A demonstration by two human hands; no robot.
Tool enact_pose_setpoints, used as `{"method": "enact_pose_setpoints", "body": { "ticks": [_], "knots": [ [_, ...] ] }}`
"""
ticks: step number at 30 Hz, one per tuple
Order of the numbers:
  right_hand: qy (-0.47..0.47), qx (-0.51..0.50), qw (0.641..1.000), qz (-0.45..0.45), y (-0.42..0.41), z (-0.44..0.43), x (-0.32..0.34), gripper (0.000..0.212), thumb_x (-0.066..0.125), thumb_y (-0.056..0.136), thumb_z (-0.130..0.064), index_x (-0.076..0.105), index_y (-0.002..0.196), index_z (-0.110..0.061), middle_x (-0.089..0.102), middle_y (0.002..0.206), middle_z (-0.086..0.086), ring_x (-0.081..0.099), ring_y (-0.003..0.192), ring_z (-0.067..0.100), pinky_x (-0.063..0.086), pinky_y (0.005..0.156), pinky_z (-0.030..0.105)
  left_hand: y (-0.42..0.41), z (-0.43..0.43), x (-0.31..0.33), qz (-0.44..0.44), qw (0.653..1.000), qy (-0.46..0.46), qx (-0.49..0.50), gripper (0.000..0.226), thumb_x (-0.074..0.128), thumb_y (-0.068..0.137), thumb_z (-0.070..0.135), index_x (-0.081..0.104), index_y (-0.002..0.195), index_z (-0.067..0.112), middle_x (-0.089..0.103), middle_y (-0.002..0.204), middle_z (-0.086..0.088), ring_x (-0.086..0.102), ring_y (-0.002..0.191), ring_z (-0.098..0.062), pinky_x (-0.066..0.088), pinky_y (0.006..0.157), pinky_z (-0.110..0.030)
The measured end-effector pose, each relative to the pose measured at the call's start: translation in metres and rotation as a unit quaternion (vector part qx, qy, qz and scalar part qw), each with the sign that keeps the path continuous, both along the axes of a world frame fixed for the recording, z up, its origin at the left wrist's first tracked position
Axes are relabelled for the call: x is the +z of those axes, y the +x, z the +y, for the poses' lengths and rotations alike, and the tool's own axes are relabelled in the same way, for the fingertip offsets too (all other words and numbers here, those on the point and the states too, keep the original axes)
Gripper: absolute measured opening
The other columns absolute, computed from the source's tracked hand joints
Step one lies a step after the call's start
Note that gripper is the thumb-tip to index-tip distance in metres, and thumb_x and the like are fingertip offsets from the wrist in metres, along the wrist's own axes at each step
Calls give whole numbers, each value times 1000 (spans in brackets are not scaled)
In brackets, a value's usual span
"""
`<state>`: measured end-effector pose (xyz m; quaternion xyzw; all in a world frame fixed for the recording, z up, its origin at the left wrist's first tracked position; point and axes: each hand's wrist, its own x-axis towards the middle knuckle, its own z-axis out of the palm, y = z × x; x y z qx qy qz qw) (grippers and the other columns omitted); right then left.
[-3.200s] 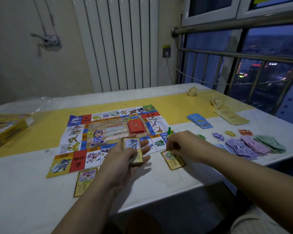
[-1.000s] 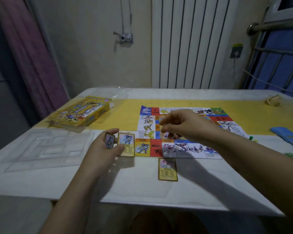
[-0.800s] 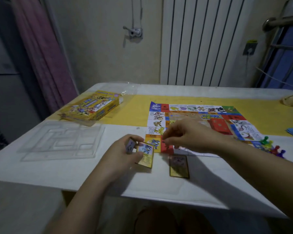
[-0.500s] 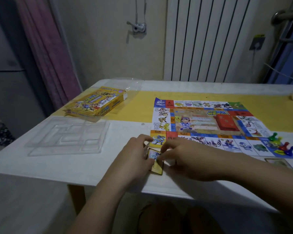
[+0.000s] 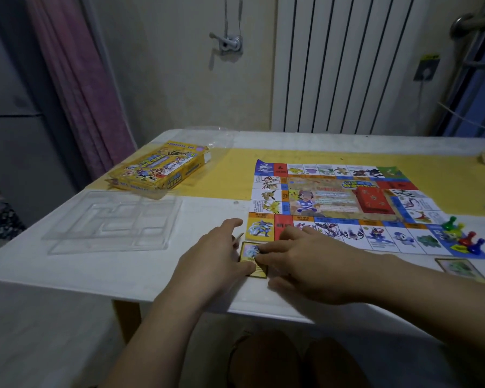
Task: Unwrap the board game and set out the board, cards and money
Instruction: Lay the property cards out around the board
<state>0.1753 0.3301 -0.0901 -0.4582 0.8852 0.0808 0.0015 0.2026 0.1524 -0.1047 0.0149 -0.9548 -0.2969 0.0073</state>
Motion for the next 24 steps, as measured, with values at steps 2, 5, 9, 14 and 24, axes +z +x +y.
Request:
{"method": "enact_pose_setpoints", "body": {
  "ticks": [2,5,9,14,24],
  "knots": [
    [-6,0,1000,6,0,1,-1,45,30,98,-49,37,139,-33,38,147,-13,35,118,19,33,98,38,0,0,1,1,1000,-1,0,80,75,77,33,30,143,31,56,130,1,53,116,-16,46,95,-36],
    [-14,4,1000,12,2,1,0,47,30,98,-50,32,143,-34,33,150,-13,33,122,18,32,100,38,2,-1,1,19,998,56,10,70,71,82,32,34,142,31,60,118,2,60,99,-15,49,82,-32],
    [-95,-29,995,21,-1,11,24,48,33,99,-45,28,145,-36,28,151,-13,29,131,12,25,106,28,6,7,13,21,903,426,61,43,55,93,13,42,131,28,65,98,-6,67,67,-13,56,66,-32],
    [-375,-152,905,-131,-3,29,47,25,55,93,-30,66,115,-23,64,102,-13,54,87,0,39,71,5,14,34,22,-72,711,700,-17,42,31,88,-17,63,97,8,69,76,-15,70,65,-25,60,59,-33],
    [-509,-255,745,-348,10,68,27,25,71,59,-38,65,65,-15,67,61,-1,56,56,2,41,51,15,14,84,7,-98,780,607,-115,25,50,88,-11,64,100,5,71,84,-15,70,73,-21,58,66,-28]
  ]
}}
